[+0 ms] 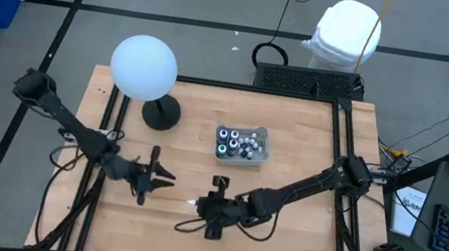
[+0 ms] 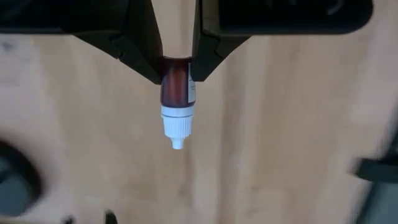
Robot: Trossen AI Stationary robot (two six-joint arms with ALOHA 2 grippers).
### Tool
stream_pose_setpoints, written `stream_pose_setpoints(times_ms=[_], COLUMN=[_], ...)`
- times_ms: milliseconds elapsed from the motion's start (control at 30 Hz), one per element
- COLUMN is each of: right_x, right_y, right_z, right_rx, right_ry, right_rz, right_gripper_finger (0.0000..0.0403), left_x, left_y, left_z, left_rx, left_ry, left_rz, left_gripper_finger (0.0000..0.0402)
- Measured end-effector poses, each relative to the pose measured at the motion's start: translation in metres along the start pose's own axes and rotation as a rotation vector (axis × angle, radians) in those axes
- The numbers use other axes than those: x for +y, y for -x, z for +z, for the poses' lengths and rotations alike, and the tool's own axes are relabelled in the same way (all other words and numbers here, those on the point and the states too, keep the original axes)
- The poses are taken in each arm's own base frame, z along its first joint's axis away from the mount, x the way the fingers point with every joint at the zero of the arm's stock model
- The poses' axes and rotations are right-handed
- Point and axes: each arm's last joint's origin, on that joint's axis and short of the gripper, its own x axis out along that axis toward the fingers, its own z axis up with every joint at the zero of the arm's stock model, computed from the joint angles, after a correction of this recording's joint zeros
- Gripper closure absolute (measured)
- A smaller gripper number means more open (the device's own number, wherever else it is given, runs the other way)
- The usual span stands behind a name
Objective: Pick & Place food coloring
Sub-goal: Put the small red food coloring bottle into the gray bin
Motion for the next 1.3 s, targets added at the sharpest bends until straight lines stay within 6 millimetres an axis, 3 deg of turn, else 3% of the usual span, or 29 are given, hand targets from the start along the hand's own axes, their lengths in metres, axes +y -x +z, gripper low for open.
stream_pose_setpoints(times_ms=[300, 567, 867, 1300], right_x=[-0.011, -0.023, -0.028, -0.029], right_y=[0.012, 0.033, 0.033, 0.033], right_z=[0.008, 0.024, 0.026, 0.026], right_rx=[0.029, -0.047, -0.035, -0.027], right_ry=[-0.001, -0.092, -0.182, -0.191], right_rz=[0.217, 0.25, 0.293, 0.315], right_gripper_finger=[0.0344, 0.0344, 0.0344, 0.0344], left_x=[-0.037, -0.058, -0.06, -0.05], left_y=[-0.023, -0.038, -0.058, -0.067], left_z=[0.021, 0.055, 0.068, 0.065], left_rx=[-0.102, -0.076, 0.033, 0.04], left_ry=[-0.421, -0.655, -0.818, -0.852], left_rz=[-0.039, 0.076, 0.178, 0.169], left_gripper_finger=[0.0239, 0.0227, 0.0226, 0.0227])
